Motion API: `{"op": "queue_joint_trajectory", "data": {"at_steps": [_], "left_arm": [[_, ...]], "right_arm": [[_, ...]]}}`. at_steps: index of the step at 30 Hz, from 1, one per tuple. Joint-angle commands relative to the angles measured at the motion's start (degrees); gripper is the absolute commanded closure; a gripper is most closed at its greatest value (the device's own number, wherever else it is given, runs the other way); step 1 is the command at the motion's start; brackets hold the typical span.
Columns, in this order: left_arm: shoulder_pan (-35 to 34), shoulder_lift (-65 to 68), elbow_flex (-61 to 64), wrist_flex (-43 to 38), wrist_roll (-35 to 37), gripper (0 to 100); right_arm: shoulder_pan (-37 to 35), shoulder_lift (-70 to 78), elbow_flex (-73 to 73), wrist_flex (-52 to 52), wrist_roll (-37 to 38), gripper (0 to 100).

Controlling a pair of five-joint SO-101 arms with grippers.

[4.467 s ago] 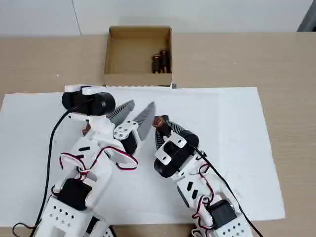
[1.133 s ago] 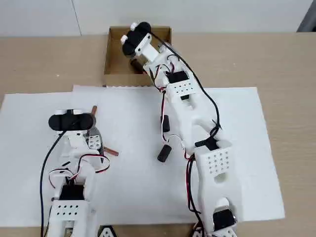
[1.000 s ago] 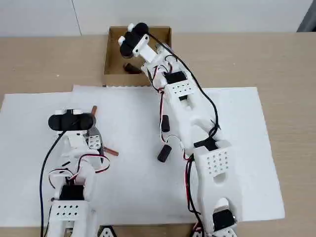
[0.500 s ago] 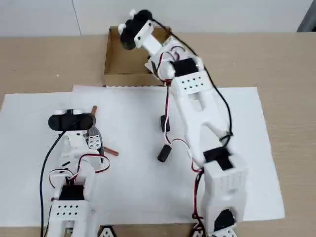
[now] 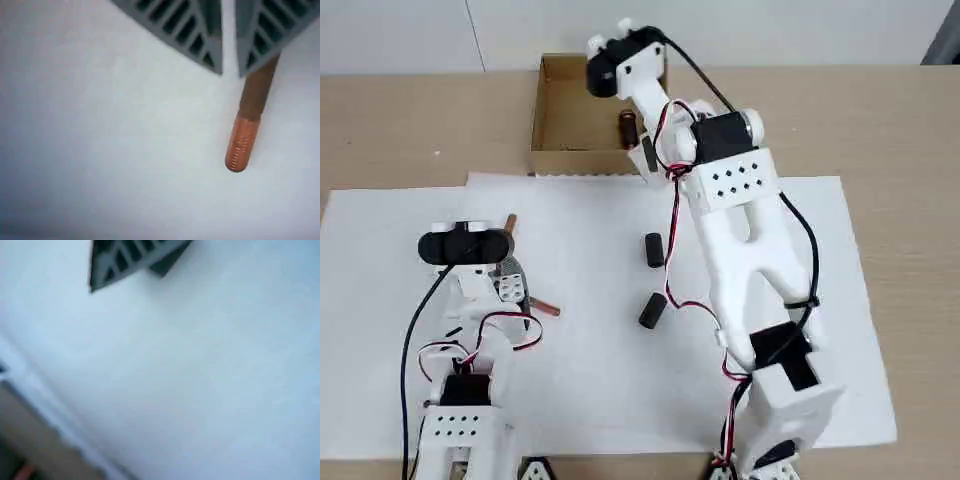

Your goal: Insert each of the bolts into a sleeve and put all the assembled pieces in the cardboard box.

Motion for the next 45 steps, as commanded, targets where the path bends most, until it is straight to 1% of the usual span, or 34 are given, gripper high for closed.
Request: {"op": "queue_joint_trajectory", "data": {"at_steps": [1, 4, 6, 8, 12, 23, 31, 45], "left_arm": [[0.0, -0.7, -0.2, -1.3, 0.1, 99], [0.0, -0.7, -0.2, -1.3, 0.1, 99], [-0.1, -0.7, -0.2, -1.3, 0.1, 99], [-0.1, -0.7, -0.2, -1.3, 0.1, 99], [-0.1, -0.7, -0.2, -1.3, 0.1, 99], [-0.3, -0.7, -0.2, -1.3, 0.2, 99], [-0.3, -0.7, -0.2, -1.3, 0.2, 99], [-0.3, -0.7, -0.2, -1.3, 0.2, 99]], "right_arm": [[-1.4, -3.5, -2.8, 5.9, -8.5, 85.9], [-2.0, -3.1, -2.8, 10.2, -15.5, 85.9], [-2.4, -2.9, -2.5, 10.9, -19.2, 85.9], [-2.8, -2.7, -2.5, 10.9, -22.0, 85.9], [-2.9, 1.0, -2.5, 11.6, -25.1, 85.8], [-2.9, 12.6, -2.5, 11.5, -25.6, 85.6], [-6.3, 17.1, -2.5, 11.5, -25.7, 85.6], [-5.6, 23.8, -2.5, 11.4, -25.7, 85.7]]}}
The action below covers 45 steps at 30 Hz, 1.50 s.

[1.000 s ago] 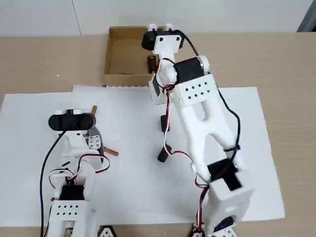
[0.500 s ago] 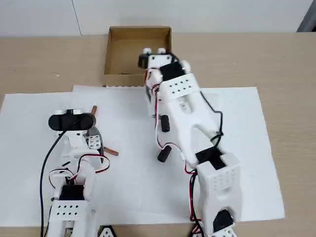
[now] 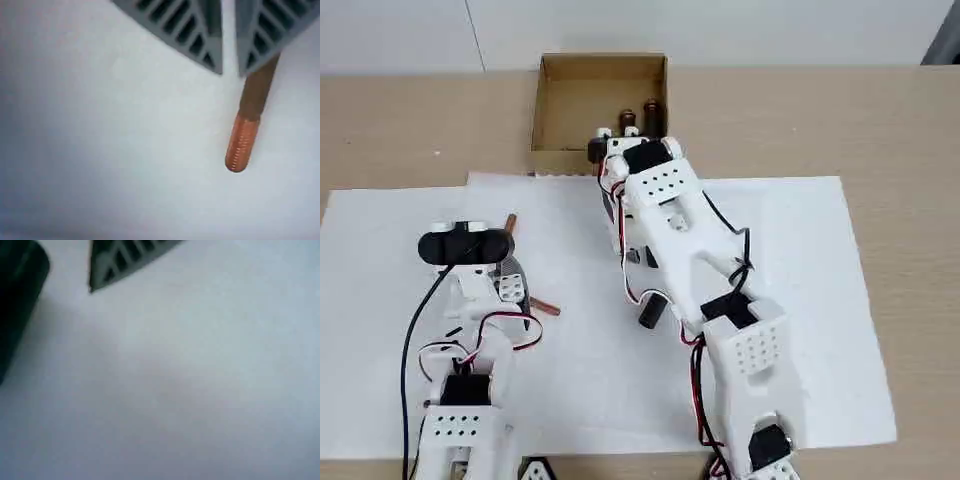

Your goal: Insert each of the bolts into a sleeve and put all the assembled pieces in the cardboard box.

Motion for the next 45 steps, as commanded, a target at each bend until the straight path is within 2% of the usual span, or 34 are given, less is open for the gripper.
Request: {"op": "queue_joint_trajectory", "data": {"at_steps": [1, 9, 13, 29, 36, 40, 45], "left_arm": [[-0.3, -0.7, -0.2, -1.3, 0.2, 99], [-0.3, -0.7, -0.2, -1.3, 0.2, 99], [-0.3, -0.7, -0.2, -1.3, 0.2, 99], [-0.3, -0.7, -0.2, -1.3, 0.2, 99], [-0.3, -0.7, -0.3, -1.3, 0.2, 99], [0.1, -0.7, -0.4, -1.3, 0.0, 99], [0.1, -0.7, -0.4, -1.3, 0.0, 99]], "right_arm": [[0.5, 0.7, -2.1, 0.1, -0.6, 85.7], [1.5, 4.3, -2.1, -3.1, -0.6, 87.2], [1.4, 4.6, -2.1, -5.1, -0.6, 99.8], [1.2, 0.0, -4.0, -2.4, -0.2, 99.5], [-0.2, -13.2, -4.0, -0.8, 0.0, 99.5], [-0.6, -23.4, -4.0, -0.8, 3.3, 99.5], [0.5, -34.1, -3.7, -0.2, 4.0, 99.5]]}}
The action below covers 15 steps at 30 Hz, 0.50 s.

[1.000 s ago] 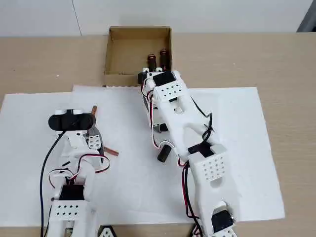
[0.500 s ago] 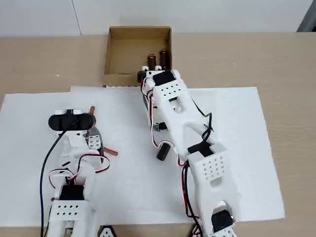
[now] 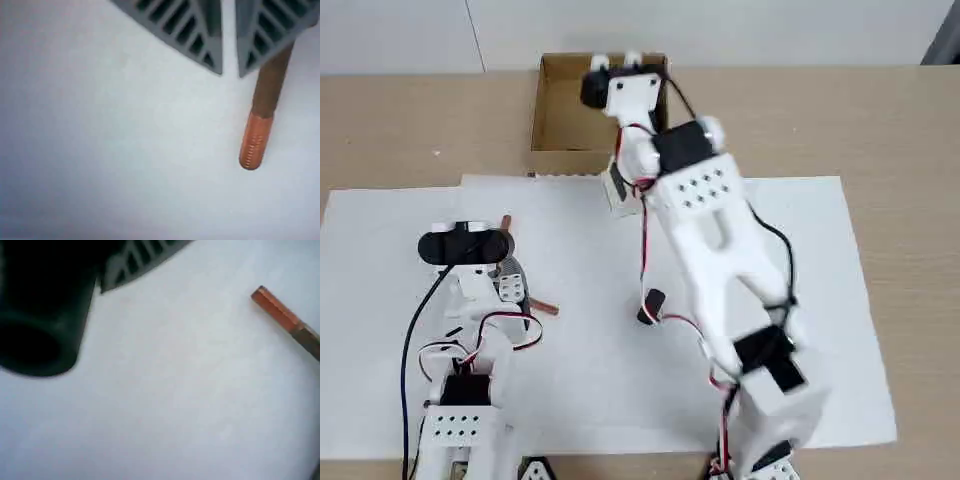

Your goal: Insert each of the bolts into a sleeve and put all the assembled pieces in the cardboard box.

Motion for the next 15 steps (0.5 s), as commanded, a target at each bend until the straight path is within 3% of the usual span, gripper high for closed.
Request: {"op": "queue_joint_trajectory", "data": {"at_steps": [1, 9, 15], "left_arm": [[0.1, -0.7, -0.4, -1.3, 0.0, 99], [-0.3, -0.6, -0.7, -0.8, 0.0, 99], [-1.8, -0.2, -16.2, 16.7, 0.2, 99]], "right_arm": [[1.3, -10.0, -2.5, 1.2, 0.6, 99.5], [7.7, -22.8, -2.5, 1.4, 0.4, 99.5], [9.8, -32.9, -1.1, 1.5, 0.4, 99.5]]}}
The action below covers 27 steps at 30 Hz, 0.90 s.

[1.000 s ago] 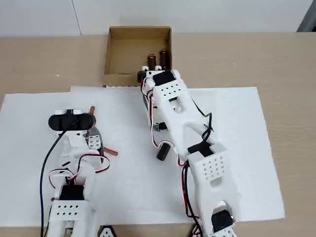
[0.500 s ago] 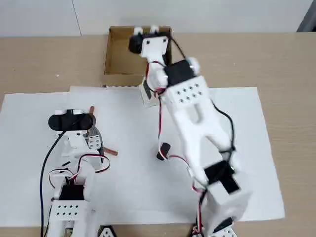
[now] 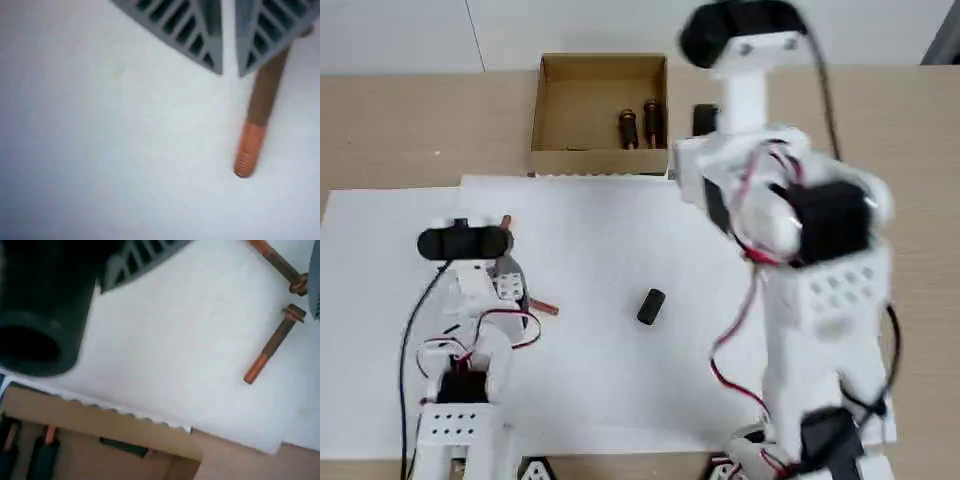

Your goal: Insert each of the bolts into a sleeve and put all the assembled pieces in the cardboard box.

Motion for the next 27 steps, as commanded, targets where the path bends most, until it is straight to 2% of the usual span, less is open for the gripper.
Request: {"op": "queue_joint_trajectory", "data": {"at_steps": [1, 8, 12, 19, 27], "left_arm": [[-0.8, -0.2, -13.4, 10.5, 0.2, 99], [-0.5, -0.1, -30.7, 26.1, 0.0, 99], [-0.6, -0.1, -34.5, 31.5, -0.1, 99], [-0.5, 0.5, -39.3, 39.1, -1.2, 99], [-0.4, 16.7, -49.5, 50.7, -1.8, 99]], "right_arm": [[0.8, -8.2, 0.5, 0.3, 0.2, 99.5], [5.9, -25.5, 21.5, -0.8, -1.9, 99.5], [9.5, -35.6, 35.0, -4.9, -1.6, 99.5], [10.0, -53.8, 60.7, -10.7, -1.5, 99.5], [10.0, -70.3, 79.1, -13.8, -1.5, 99.5]]}}
